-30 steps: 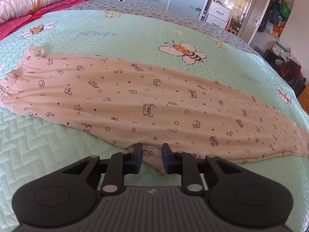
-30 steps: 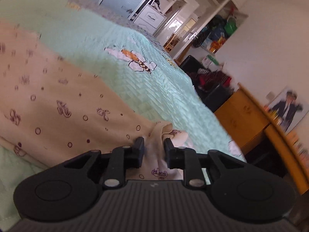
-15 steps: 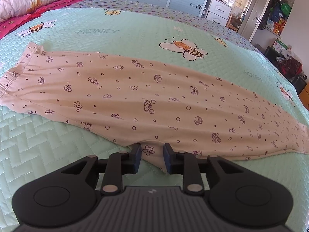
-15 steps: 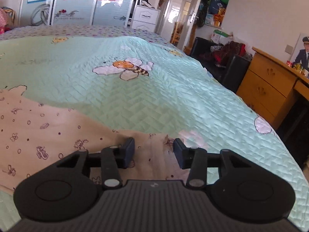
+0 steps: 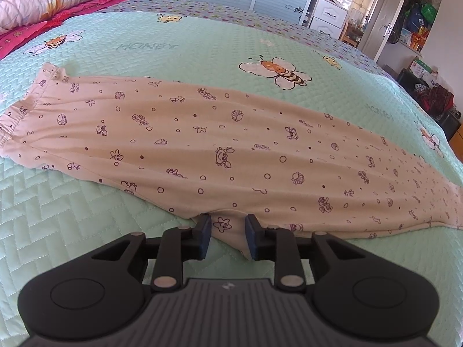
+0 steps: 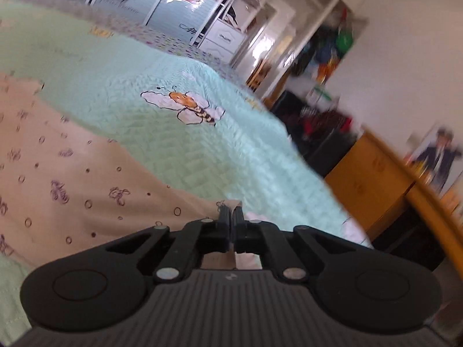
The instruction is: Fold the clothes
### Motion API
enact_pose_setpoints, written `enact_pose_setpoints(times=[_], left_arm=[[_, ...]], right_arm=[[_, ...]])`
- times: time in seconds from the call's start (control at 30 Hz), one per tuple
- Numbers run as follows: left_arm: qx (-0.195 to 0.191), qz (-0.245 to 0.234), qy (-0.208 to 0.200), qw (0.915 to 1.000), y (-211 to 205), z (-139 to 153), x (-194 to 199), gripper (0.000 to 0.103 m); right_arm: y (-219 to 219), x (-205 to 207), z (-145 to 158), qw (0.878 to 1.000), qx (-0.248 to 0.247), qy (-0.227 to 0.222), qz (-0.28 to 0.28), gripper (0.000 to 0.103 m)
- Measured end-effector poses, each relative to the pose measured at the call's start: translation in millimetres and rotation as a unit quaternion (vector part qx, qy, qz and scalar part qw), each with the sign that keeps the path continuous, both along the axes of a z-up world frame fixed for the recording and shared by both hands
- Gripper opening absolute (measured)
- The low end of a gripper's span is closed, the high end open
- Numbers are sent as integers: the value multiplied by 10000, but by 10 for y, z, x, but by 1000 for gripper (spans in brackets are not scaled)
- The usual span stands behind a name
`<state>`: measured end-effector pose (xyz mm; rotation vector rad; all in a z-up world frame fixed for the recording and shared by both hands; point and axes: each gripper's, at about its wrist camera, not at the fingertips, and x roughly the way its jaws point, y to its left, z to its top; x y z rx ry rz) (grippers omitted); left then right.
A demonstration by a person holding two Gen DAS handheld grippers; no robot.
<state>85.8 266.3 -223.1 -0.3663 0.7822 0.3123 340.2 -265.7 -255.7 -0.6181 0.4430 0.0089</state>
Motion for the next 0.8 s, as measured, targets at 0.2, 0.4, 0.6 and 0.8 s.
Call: enact_pose_setpoints(times=[0.2,0.4,0.6,0.8], left_arm=[[-28,-2,-4,10000,13,20,-9,28],[-8,25,-10,10000,1,3,1,28],[-50,4,-21,10000,41,40,-34,28],[-81,20,-38,10000,23,19,-36,28]], right_arm=[[-81,101,68,9997,-56,-12,-239,2],[-286,289,74,9988,180,311,-339,2],[-491,225,102,9893,1259,428,-606,35],[-998,-194,319,9468,3106,285,-788,38]])
